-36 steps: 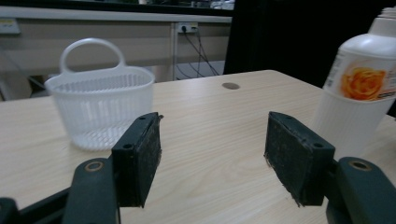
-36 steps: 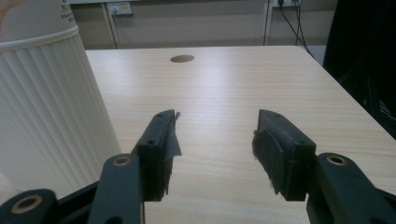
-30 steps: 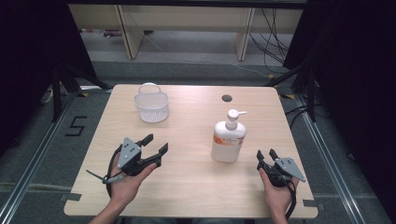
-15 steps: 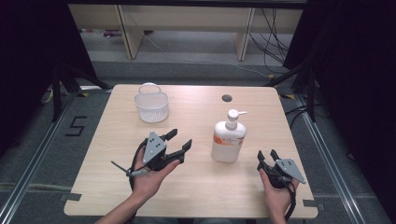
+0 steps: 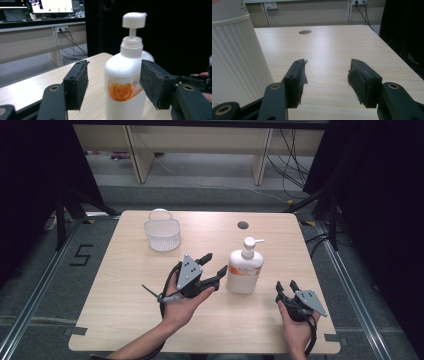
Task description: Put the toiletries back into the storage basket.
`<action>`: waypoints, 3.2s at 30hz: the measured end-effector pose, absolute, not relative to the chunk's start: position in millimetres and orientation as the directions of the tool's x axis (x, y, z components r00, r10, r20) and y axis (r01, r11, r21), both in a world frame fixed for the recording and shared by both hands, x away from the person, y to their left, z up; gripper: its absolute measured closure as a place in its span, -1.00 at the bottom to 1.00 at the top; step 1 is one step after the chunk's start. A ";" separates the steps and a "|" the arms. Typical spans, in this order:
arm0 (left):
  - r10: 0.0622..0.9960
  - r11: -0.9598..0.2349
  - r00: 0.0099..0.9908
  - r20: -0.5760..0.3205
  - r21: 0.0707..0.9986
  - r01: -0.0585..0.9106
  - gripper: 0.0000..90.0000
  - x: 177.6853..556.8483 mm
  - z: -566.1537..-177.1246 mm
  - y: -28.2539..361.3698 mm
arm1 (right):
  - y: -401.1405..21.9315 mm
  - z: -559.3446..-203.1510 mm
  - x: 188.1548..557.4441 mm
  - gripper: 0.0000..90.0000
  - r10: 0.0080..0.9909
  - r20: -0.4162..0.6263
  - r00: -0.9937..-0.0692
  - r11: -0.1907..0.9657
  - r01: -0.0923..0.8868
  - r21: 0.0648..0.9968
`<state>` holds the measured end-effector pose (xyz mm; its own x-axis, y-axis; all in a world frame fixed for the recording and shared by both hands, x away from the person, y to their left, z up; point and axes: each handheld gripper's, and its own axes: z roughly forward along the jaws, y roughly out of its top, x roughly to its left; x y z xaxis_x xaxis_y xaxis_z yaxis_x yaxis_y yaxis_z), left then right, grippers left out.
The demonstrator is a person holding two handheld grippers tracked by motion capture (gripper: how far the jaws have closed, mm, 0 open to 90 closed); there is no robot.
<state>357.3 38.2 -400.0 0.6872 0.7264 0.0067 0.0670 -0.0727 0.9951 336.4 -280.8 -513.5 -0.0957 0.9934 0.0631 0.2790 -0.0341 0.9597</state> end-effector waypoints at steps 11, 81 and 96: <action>0.734 -0.066 0.679 0.009 0.996 0.059 -0.09 357.4 -389.7 6.2 | -280.1 -513.2 337.1 0.05 0.991 0.092 -0.100 -0.059 0.294 0.954; 0.794 -0.098 0.607 0.021 0.991 0.094 0.10 395.5 -369.4 -56.0 | -282.4 -513.0 340.6 0.03 0.992 0.058 -0.112 -0.021 0.308 0.951; 0.797 -0.103 0.604 0.025 0.990 0.095 0.18 394.9 -368.2 -58.3 | -281.2 -513.6 341.5 0.02 0.989 0.085 -0.121 -0.045 0.304 0.951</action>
<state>394.9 -58.3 -368.2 0.6035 0.7969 0.0253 0.0951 -0.1035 0.9901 341.5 -281.2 -513.6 -0.1214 0.9889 0.0853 0.3044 -0.0448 0.9515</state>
